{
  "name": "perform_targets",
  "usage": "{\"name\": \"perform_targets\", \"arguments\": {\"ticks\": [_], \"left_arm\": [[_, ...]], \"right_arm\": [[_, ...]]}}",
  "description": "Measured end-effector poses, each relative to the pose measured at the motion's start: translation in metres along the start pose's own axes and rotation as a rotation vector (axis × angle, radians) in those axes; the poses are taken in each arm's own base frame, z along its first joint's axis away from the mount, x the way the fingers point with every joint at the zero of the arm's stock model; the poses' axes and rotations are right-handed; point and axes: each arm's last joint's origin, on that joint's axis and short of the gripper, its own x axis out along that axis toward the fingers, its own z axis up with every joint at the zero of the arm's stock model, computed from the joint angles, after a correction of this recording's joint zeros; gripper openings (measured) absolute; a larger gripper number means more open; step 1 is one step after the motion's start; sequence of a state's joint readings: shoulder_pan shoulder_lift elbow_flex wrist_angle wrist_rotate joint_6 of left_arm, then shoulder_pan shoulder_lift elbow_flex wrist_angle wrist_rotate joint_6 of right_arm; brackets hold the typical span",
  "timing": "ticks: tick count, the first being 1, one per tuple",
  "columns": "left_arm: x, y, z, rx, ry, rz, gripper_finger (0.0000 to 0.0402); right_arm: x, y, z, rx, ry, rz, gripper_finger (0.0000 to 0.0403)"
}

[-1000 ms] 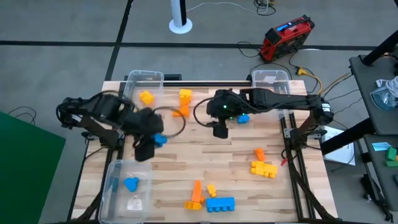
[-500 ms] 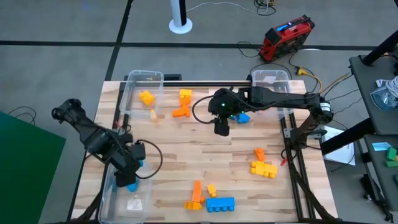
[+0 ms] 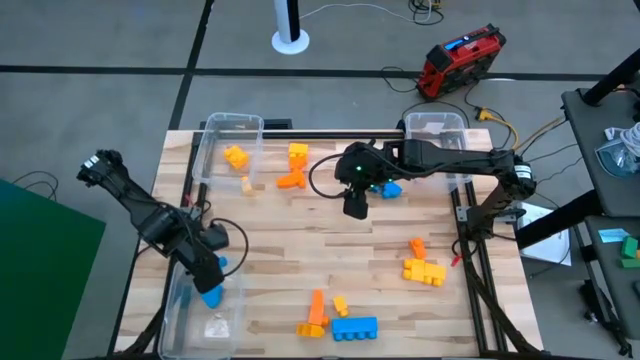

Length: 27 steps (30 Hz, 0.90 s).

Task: Sort blocks
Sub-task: Put the bottom center blue game piece into the bottom left transparent bin, then put the middle right yellow game piece into the top left transparent bin

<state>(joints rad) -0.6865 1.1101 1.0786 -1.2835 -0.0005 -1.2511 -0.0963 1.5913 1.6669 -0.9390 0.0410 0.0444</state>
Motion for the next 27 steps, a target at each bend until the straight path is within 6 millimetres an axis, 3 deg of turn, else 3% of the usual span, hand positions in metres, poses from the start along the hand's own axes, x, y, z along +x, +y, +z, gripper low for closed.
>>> {"name": "perform_targets", "arguments": {"ticks": [6, 10, 18, 22, 27], "left_arm": [[0.003, 0.001, -0.001, -0.044, 0.03, 0.003, 0.0183], [-0.007, -0.004, 0.001, -0.046, 0.007, -0.043, 0.0186], [-0.068, -0.014, 0.02, -0.057, -0.375, -0.142, 0.0185], [-0.099, -0.008, 0.038, -0.06, -0.619, -0.104, 0.0165], [-0.125, 0.011, 0.065, -0.032, -0.758, 0.015, 0.0123]], "right_arm": [[0.0, 0.0, 0.002, 0.002, -0.025, 0.0, 0.0196], [0.0, -0.001, 0.006, 0.012, -0.058, 0.001, 0.0194], [0.0, -0.001, 0.006, 0.014, -0.065, -0.002, 0.019], [0.0, -0.001, 0.006, 0.004, -0.065, -0.003, 0.018], [-0.002, -0.002, 0.005, 0.002, -0.052, -0.005, 0.0161]]}}
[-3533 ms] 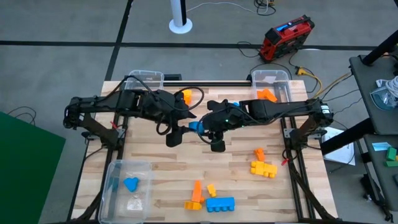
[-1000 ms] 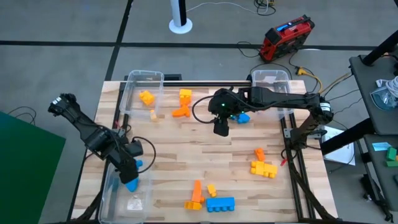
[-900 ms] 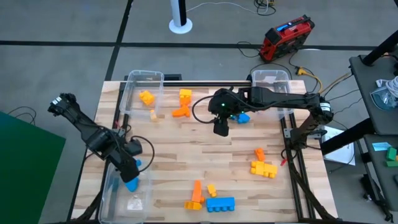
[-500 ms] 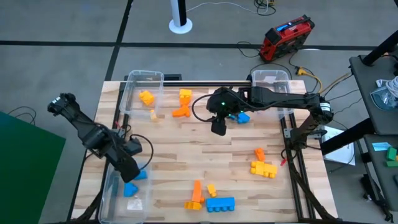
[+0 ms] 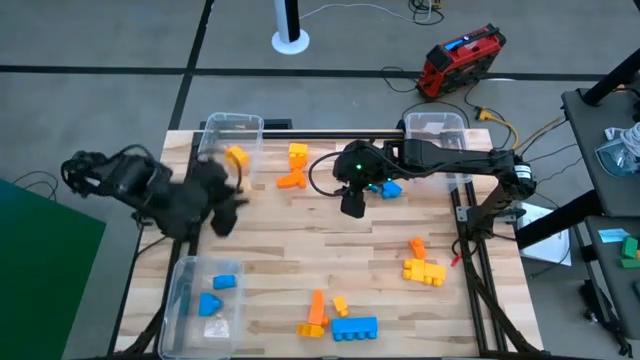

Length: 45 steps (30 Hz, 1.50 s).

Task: Sort blocks
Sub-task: Put the middle right yellow game piece into the top left transparent bin

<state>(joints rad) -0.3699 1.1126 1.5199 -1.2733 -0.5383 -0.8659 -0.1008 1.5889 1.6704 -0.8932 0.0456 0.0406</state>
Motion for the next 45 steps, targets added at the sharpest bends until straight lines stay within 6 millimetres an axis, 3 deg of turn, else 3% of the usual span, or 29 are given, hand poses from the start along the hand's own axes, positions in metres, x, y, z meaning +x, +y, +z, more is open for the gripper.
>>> {"name": "perform_targets", "arguments": {"ticks": [9, 16, 21, 26, 35, 41, 45], "left_arm": [[0.037, 0.036, 0.046, 0.021, 0.003, 0.043, 0.0007], [0.097, 0.047, 0.079, 0.019, 0.047, 0.015, 0.0002], [0.143, 0.046, 0.088, 0.096, 0.148, 0.028, 0.0001], [0.17, 0.04, 0.086, 0.142, 0.243, -0.038, 0.0], [0.184, 0.04, 0.084, 0.157, 0.279, -0.036, 0.0], [0.183, 0.04, 0.084, 0.157, 0.278, -0.036, 0.0], [0.183, 0.04, 0.084, 0.157, 0.277, -0.035, 0.0]], "right_arm": [[-0.036, -0.008, -0.005, 0.081, -0.026, -0.018, 0.0093], [-0.072, -0.017, -0.012, 0.156, -0.082, -0.03, 0.0019], [-0.088, -0.017, -0.015, 0.175, -0.111, -0.026, 0.0013], [-0.092, -0.018, -0.024, 0.224, -0.044, -0.032, 0.0013], [-0.092, -0.014, -0.064, 0.434, 0.355, -0.099, 0.0013], [-0.085, -0.002, -0.092, 0.527, 0.483, -0.024, 0.0013], [-0.078, 0.01, -0.12, 0.688, 0.569, -0.065, 0.0013]]}}
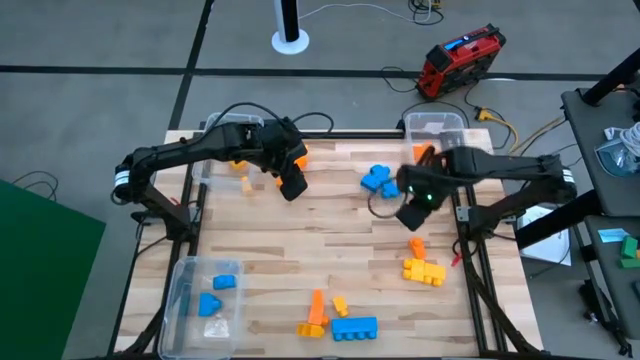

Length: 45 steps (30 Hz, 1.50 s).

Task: Sort blocks
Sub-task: Put the middle right yellow game piece into the top left transparent bin

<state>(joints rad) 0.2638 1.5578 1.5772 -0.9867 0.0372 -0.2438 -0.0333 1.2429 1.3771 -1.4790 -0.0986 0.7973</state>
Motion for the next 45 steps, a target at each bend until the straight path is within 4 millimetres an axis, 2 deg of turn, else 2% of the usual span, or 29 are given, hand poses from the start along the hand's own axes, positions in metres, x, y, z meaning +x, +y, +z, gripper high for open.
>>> {"name": "perform_targets", "arguments": {"ticks": [5, 14, 22, 31, 38, 42, 45], "left_arm": [[0.0, 0.0, 0.0, 0.027, -0.001, 0.001, 0.0], [0.0, 0.0, 0.0, 0.05, -0.001, 0.001, 0.0], [0.0, 0.0, 0.001, 0.072, -0.01, -0.001, 0.0], [0.0, -0.001, 0.001, 0.08, -0.012, -0.002, 0.0], [0.0, -0.001, 0.002, 0.08, -0.027, -0.005, 0.0], [-0.001, -0.001, 0.003, 0.081, -0.04, -0.007, 0.0], [-0.001, -0.002, 0.005, 0.081, -0.054, -0.01, 0.0]], "right_arm": [[0.028, 0.004, -0.023, 0.237, 0.037, -0.004, 0.0013], [0.093, 0.029, -0.057, 0.346, 0.119, 0.015, 0.0013], [0.137, 0.03, -0.082, 0.364, 0.152, -0.084, 0.0012], [0.177, 0.038, -0.083, 0.288, 0.11, -0.158, 0.0012], [0.182, 0.062, -0.072, 0.226, 0.039, -0.094, 0.0012], [0.174, 0.067, -0.069, 0.23, 0.014, -0.1, 0.0012], [0.163, 0.068, -0.069, 0.315, 0.029, -0.097, 0.0013]]}}
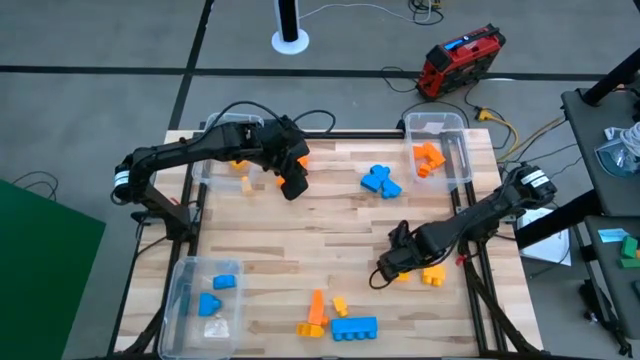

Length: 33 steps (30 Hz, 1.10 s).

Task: Sort blocks
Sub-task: Put the middle right yellow game piece into the top left transparent bin

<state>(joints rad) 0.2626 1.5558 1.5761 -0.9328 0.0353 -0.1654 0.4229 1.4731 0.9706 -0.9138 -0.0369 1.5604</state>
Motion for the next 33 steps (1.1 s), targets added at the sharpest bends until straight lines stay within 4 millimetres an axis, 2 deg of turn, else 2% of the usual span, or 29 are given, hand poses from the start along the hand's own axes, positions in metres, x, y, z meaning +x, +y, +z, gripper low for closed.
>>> {"name": "perform_targets", "arguments": {"ticks": [4, 7, 10, 14, 20, 25, 28, 33], "left_arm": [[0.0, 0.0, 0.002, 0.0, -0.016, -0.003, 0.0], [0.0, 0.0, 0.002, 0.001, -0.017, -0.003, 0.0], [0.0, 0.0, 0.002, 0.001, -0.017, -0.003, 0.0], [0.0, 0.0, 0.002, 0.0, -0.017, -0.003, 0.0], [0.0, 0.0, 0.002, 0.001, -0.022, -0.004, 0.0], [0.0, 0.0, 0.003, 0.001, -0.03, -0.005, 0.0], [0.0, -0.001, 0.004, 0.001, -0.041, -0.007, 0.0], [0.0, -0.001, 0.005, 0.002, -0.056, -0.009, 0.0]], "right_arm": [[-0.015, 0.0, -0.002, 0.075, 0.025, 0.034, 0.0016], [-0.025, -0.004, -0.003, 0.124, 0.045, 0.062, 0.0034], [-0.032, -0.009, -0.005, 0.171, 0.057, 0.065, 0.0074], [-0.034, -0.013, -0.008, 0.227, 0.081, 0.047, 0.015], [-0.019, -0.005, -0.012, 0.26, 0.082, 0.01, 0.0268], [0.0, 0.004, -0.011, 0.262, 0.076, -0.023, 0.0342], [0.014, 0.01, -0.01, 0.249, 0.072, -0.048, 0.0365], [0.036, 0.025, -0.009, 0.217, 0.078, -0.014, 0.0365]]}}
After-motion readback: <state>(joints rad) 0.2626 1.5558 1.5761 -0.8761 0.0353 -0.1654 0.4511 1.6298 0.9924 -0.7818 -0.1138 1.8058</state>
